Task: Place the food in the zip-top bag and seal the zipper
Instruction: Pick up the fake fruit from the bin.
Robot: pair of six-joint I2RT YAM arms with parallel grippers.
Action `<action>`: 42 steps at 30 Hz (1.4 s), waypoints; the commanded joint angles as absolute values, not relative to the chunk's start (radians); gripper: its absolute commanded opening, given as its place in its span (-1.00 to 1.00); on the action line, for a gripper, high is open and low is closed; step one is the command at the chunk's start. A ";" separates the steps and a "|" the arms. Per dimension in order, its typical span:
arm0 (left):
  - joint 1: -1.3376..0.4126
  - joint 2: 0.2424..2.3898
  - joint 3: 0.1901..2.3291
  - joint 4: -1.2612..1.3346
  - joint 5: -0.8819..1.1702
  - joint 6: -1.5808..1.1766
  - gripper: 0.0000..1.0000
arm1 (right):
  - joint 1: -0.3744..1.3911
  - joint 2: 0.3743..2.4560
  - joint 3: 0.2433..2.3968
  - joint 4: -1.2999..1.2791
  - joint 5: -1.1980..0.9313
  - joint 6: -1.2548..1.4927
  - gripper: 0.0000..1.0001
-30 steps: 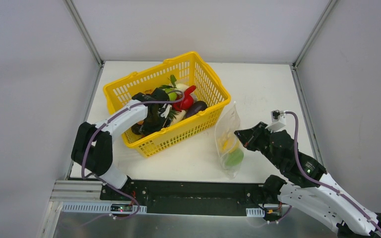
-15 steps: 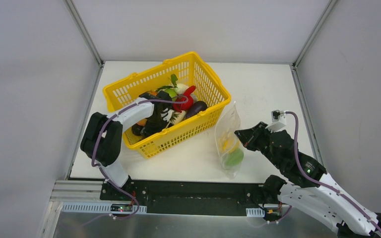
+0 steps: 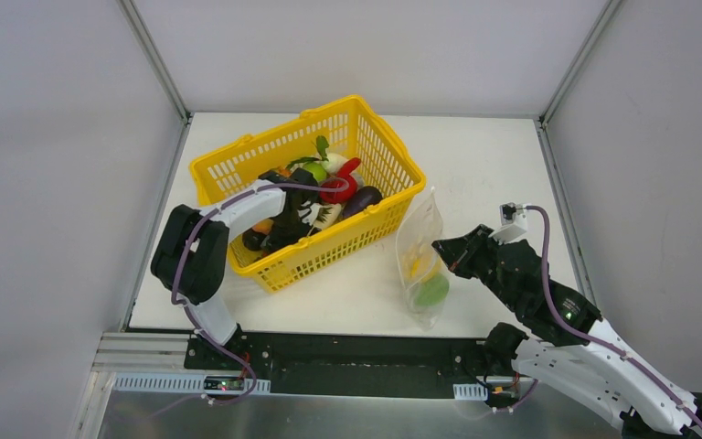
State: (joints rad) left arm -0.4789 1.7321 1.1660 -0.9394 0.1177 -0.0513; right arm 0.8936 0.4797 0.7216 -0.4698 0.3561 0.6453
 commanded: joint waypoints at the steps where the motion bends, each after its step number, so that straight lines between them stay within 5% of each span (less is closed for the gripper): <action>1: -0.486 1.730 1.085 -0.922 0.193 -0.107 -0.32 | 0.896 0.484 0.744 -0.462 0.376 0.637 -1.00; 14: -0.489 1.520 1.046 -0.841 0.119 -0.186 -0.93 | 0.896 0.503 0.748 -0.459 0.374 0.640 -1.00; 32: -0.489 1.155 1.009 -0.545 -0.164 -0.362 -0.98 | 0.895 0.509 0.743 -0.449 0.369 0.643 -1.00; 42: -0.490 1.444 1.088 -0.498 -0.325 -0.454 -0.91 | 0.896 0.502 0.734 -0.443 0.362 0.649 -1.00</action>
